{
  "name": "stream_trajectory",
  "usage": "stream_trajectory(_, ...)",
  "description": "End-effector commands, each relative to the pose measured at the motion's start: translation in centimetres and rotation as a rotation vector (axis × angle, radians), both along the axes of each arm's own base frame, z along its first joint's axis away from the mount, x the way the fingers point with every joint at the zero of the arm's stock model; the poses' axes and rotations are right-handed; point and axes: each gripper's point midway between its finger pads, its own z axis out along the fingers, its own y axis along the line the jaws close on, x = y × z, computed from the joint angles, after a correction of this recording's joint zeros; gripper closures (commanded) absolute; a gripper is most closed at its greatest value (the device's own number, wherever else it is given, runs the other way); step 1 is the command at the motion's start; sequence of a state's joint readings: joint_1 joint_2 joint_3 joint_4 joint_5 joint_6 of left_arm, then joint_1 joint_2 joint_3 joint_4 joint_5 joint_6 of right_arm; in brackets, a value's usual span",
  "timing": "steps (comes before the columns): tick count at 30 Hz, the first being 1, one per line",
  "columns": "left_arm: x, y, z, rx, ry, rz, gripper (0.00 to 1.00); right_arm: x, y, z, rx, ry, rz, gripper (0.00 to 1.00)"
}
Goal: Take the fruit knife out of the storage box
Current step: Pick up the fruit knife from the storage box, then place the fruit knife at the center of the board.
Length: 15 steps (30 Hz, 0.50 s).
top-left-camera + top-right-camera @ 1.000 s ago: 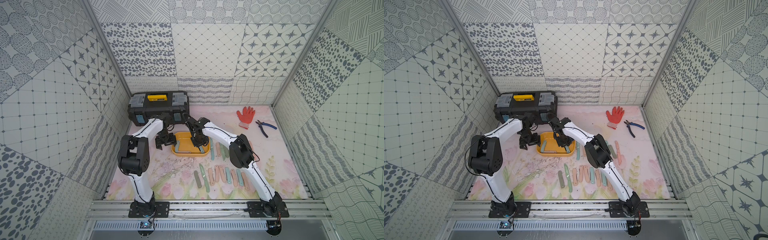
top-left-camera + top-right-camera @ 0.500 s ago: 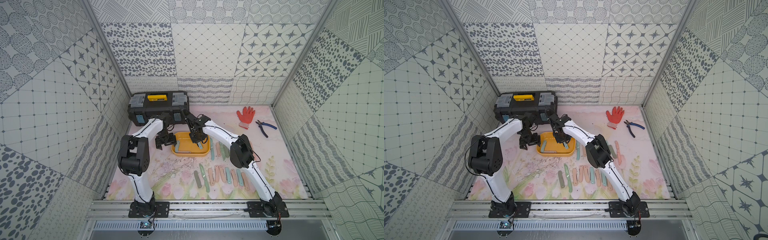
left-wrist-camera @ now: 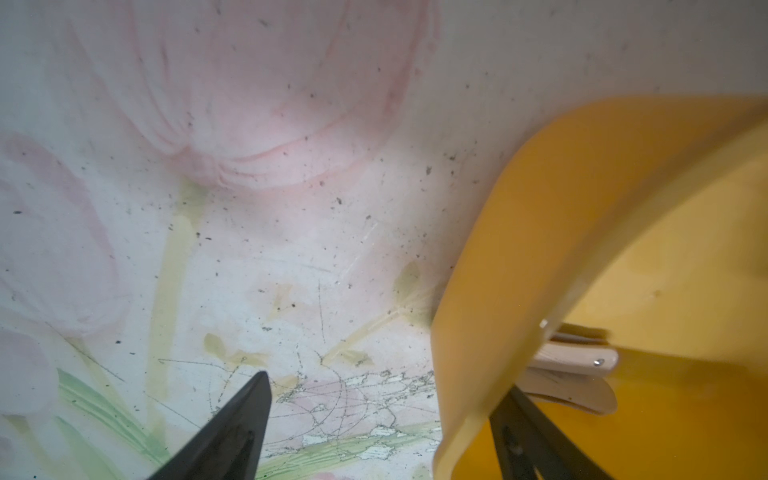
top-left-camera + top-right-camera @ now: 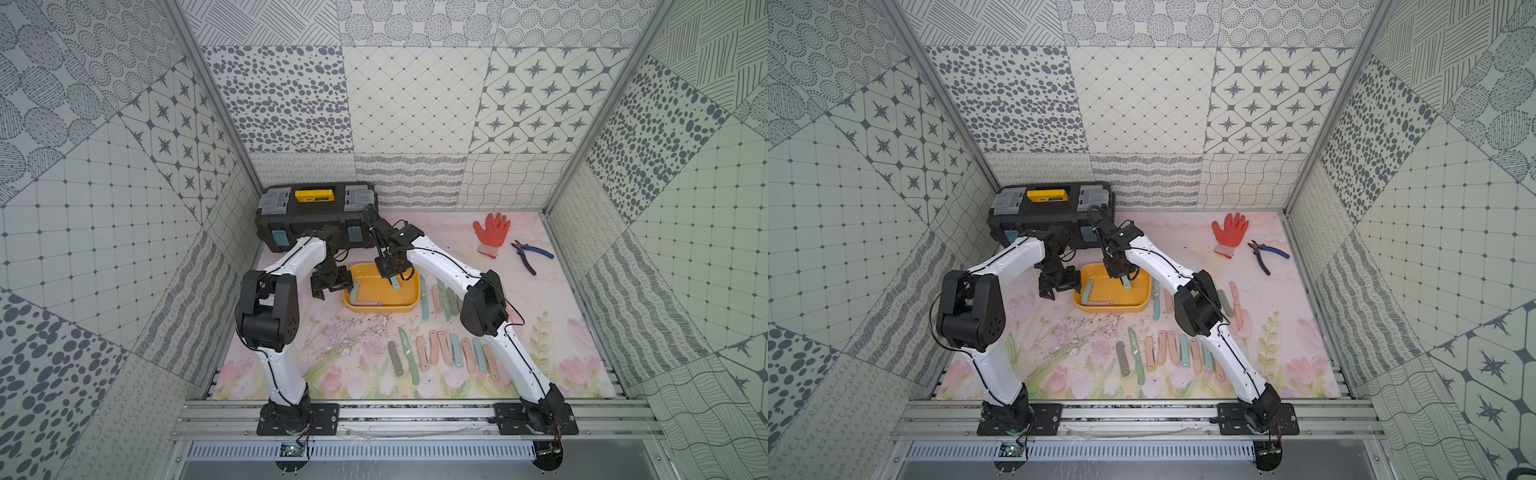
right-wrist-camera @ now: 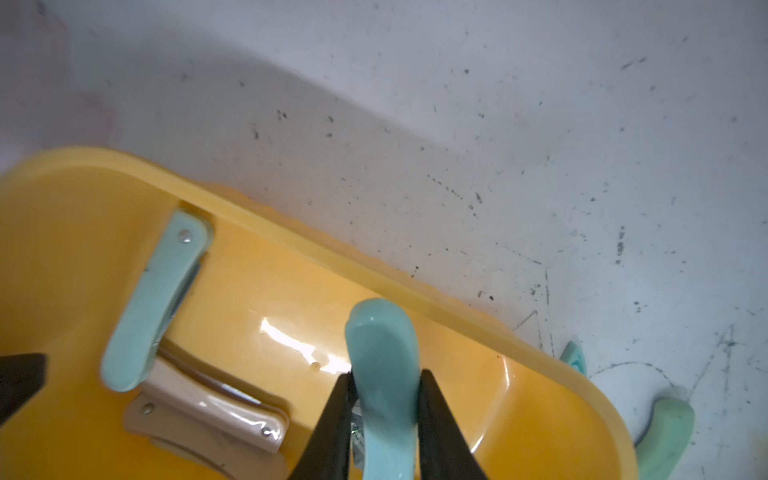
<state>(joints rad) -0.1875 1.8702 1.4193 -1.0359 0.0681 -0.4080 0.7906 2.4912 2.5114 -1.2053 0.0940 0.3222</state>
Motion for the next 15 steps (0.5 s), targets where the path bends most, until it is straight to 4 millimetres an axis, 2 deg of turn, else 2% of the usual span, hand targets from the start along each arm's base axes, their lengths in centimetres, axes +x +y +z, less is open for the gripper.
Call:
stream_trajectory(1,0.0,0.2,0.8,0.012,-0.008,-0.005,0.19,0.2,0.2,6.0,0.086,-0.066,0.004,0.79)
stream_trajectory(6,0.0,0.2,0.8,0.012,-0.010,-0.004,0.19,-0.6,-0.6,7.8,0.096,-0.059,-0.009,0.79)
stream_trajectory(15,0.0,0.1,0.9,0.008,-0.011,-0.004,0.20,-4.2,-2.5,10.9,0.149,-0.042,-0.022,0.79)
